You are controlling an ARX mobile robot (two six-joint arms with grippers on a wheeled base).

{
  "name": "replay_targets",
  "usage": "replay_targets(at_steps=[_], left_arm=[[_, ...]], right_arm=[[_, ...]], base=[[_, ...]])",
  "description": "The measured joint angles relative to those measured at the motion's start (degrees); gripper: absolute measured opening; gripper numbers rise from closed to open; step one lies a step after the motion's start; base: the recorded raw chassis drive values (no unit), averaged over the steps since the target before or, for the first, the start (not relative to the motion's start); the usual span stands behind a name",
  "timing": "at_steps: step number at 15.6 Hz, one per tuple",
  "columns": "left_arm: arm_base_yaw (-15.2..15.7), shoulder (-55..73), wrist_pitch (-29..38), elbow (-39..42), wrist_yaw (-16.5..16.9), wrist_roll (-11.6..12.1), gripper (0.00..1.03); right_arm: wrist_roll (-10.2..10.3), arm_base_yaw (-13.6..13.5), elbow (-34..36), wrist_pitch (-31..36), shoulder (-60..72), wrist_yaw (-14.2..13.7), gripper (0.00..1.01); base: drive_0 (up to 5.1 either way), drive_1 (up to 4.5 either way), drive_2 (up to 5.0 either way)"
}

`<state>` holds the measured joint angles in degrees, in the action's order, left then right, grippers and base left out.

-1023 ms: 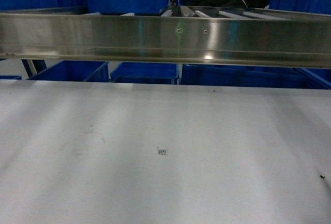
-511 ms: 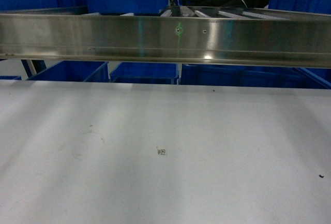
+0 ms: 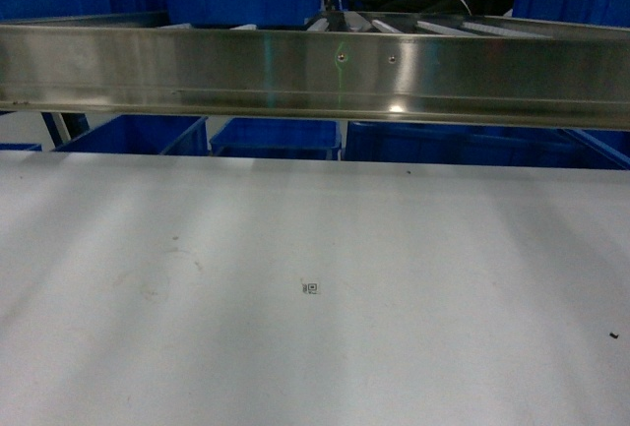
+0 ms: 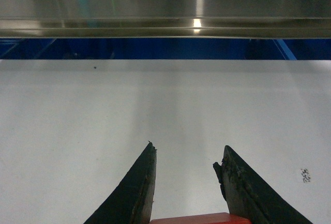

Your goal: Place magnetic block on left shelf second layer

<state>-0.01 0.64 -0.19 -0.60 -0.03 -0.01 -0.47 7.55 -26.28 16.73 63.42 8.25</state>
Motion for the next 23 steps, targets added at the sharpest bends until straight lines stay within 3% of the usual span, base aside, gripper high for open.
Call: replay_targets(at_steps=[7,13,23], left_arm=[[0.0,0.0,0.0,0.0,0.0,0.0,0.98],[0.0,0.0,0.0,0.0,0.0,0.0,0.98],[0.0,0.0,0.0,0.0,0.0,0.0,0.98]], right_arm=[[2.0,0.5,0.0,0.7,-0.2,-0.9,0.33],[2.1,0.5,0.0,0.7,-0.2,-0.9,0.33],[2.2,0.7,0.0,0.8,-0.2,-0.9,0.32]], base=[[0.0,0.0,0.0],[0.0,0.0,0.0],[-4.9,2.52,2.5]])
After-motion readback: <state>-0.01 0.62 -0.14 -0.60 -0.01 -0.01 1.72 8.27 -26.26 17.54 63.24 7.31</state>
